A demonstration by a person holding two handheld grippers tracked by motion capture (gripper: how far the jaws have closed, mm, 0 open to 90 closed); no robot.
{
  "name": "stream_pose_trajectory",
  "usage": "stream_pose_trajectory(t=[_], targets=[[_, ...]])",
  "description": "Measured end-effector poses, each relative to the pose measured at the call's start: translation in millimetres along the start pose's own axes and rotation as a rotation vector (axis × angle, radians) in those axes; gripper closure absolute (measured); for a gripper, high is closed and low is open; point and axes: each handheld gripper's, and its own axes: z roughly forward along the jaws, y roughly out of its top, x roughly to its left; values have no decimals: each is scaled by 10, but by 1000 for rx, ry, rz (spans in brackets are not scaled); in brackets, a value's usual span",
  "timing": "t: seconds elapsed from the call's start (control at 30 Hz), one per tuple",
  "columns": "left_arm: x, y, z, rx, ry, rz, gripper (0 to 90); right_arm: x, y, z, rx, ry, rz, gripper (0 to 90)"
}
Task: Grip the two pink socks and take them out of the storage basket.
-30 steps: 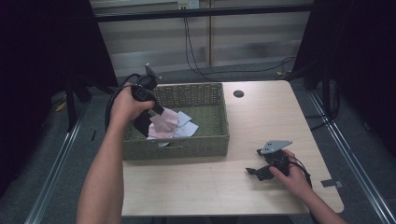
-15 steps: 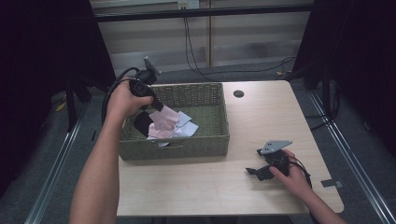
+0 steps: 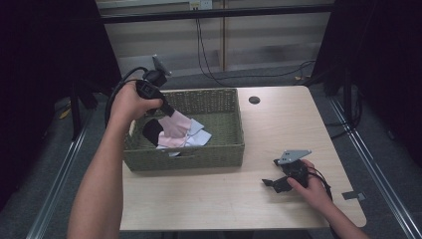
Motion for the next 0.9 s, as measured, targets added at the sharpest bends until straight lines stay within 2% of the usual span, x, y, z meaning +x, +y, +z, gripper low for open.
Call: stream_pose_trajectory(t=[0.2, 0.3, 0.67, 0.9], targets=[[-39, -3, -37, 1, -19, 14, 891, 0, 0, 0, 0, 0, 0, 107], [-56, -13, -47, -1, -29, 2, 891, 0, 0, 0, 0, 1, 0, 107], [-91, -34, -103, -8, -50, 15, 891, 0, 0, 0, 0, 0, 0, 107], [-175, -55, -148, -19, -70, 37, 891, 0, 0, 2, -1, 1, 0, 107]])
